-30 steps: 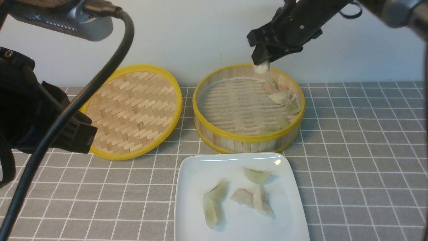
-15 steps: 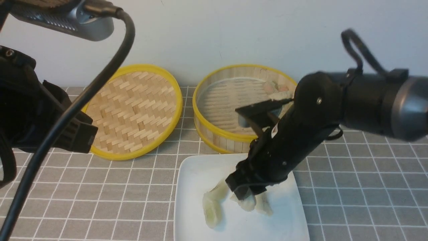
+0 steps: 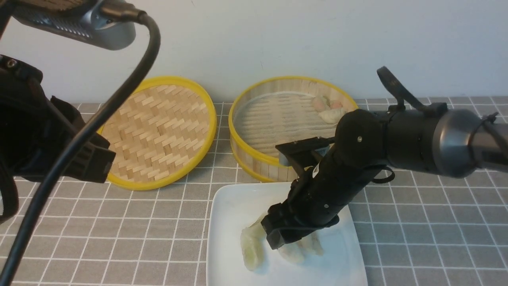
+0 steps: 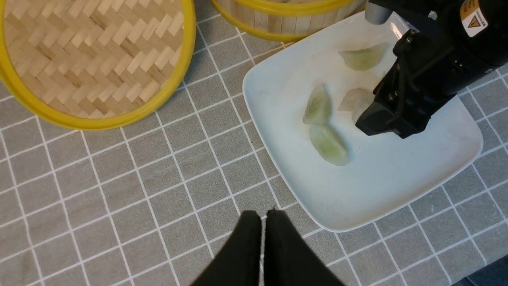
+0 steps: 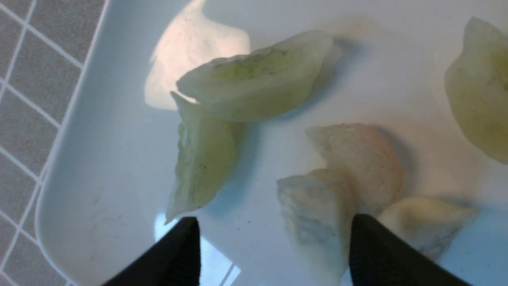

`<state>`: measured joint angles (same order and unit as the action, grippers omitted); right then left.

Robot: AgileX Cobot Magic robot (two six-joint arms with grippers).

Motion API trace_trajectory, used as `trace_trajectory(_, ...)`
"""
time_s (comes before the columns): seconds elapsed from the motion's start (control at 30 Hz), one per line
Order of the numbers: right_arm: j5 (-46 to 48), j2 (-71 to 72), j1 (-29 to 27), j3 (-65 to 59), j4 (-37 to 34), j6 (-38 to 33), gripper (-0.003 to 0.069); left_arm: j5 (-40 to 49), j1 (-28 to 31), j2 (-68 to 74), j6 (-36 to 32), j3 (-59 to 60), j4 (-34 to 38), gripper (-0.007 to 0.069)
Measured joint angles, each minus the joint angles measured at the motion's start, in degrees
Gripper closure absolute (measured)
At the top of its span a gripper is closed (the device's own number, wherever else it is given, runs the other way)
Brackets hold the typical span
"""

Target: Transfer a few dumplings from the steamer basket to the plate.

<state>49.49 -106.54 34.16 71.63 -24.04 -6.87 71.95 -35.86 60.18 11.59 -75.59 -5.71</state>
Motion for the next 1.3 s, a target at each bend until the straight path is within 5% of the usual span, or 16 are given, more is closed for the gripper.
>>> trace_trajectory(0.2, 9.45, 3.85, 0.0, 6.25, 3.24, 0.54, 0.0193, 0.0, 0.0, 0.0, -0.04, 0.0, 0.0, 0.0629)
trace_trajectory(0.53, 19.04, 27.11, 0.0, 11.13, 6.37, 5.5, 0.0632, -0.06, 0.0, -0.11, -0.04, 0.0, 0.54, 0.0629)
trace_trajectory(0.73, 10.64, 48.17, 0.0, 4.66, 12.26, 8.71, 0.0671, -1.11, 0.0, -0.11, -0.26, 0.0, 1.26, 0.0629)
trace_trajectory(0.97, -7.47, 77.75, 0.0, -17.71, 20.0, 12.34, 0.0671, -4.35, 0.0, -0.11, -2.62, 0.0, 3.02, 0.0629)
trace_trajectory(1.3, -34.49, 105.61, 0.0, -44.51, 22.02, 17.64, 0.0671, -7.37, 0.0, -1.08, -3.05, 3.67, 8.14, 0.0629)
